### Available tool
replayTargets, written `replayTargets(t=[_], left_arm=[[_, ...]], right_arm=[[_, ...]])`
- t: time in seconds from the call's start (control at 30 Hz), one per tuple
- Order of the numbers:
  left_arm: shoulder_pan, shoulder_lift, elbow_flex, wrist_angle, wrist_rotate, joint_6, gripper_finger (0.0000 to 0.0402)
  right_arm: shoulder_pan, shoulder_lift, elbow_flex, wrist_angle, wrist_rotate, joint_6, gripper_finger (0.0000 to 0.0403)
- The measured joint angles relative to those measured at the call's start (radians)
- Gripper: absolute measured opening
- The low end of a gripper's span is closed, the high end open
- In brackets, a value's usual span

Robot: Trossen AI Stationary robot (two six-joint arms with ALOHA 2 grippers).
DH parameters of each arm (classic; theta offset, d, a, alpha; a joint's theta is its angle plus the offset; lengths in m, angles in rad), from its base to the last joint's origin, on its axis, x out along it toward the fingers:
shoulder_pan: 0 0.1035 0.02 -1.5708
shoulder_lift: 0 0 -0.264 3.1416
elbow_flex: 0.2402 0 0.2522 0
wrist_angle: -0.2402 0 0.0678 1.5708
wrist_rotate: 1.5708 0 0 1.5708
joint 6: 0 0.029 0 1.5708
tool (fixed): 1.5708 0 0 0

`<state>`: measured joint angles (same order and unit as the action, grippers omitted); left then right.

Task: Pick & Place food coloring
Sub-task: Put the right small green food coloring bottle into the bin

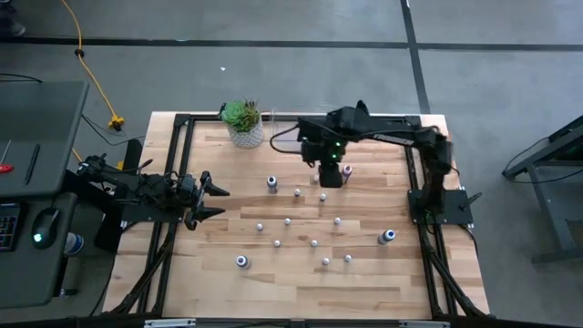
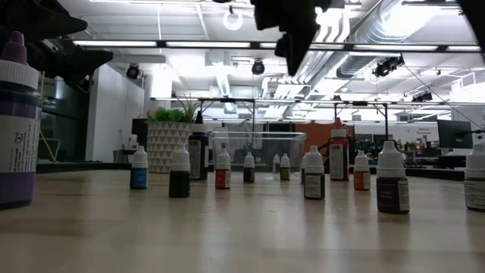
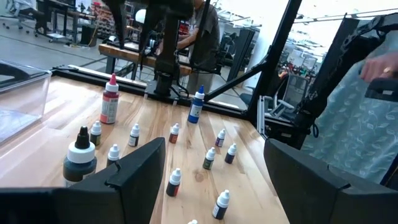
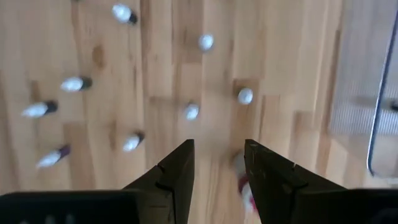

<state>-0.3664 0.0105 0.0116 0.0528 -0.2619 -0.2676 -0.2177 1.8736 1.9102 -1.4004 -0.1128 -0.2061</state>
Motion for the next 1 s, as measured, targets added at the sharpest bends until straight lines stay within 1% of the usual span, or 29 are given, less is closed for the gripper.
replayTargets(t=[0.17,0.27,0.37,0.47,0.57,0.63,0.7,0.8,1.0], left_arm=[[0.0,0.0,0.0,0.0,0.0,0.0,0.0271],[0.0,0.0,0.0,0.0,0.0,0.0,0.0271],[0.0,0.0,0.0,0.0,0.0,0.0,0.0271],[0.0,0.0,0.0,0.0,0.0,0.0,0.0271],[0.0,0.0,0.0,0.0,0.0,0.0,0.0271],[0.0,0.0,0.0,0.0,0.0,0.0,0.0271],[0.0,0.0,0.0,0.0,0.0,0.0,0.0271],[0.0,0.0,0.0,0.0,0.0,0.0,0.0271],[0.0,0.0,0.0,0.0,0.0,0.0,0.0271]], right_arm=[[0.001,-0.155,-0.321,0.299,-0.007,0.02,0.013],[0.001,-0.189,-0.476,0.462,-0.004,0.057,0.013],[0.002,-0.195,-0.573,0.589,0.02,0.074,0.013],[0.002,-0.183,-0.615,0.636,0.087,0.076,0.013],[-0.004,-0.156,-0.617,0.643,0.152,0.098,0.0132],[-0.012,-0.137,-0.608,0.648,0.147,0.1,0.0136],[-0.021,-0.114,-0.6,0.662,0.119,0.102,0.0144],[-0.033,-0.078,-0.601,0.668,0.081,0.102,0.0162],[-0.043,-0.063,-0.601,0.676,0.065,0.12,0.02]])
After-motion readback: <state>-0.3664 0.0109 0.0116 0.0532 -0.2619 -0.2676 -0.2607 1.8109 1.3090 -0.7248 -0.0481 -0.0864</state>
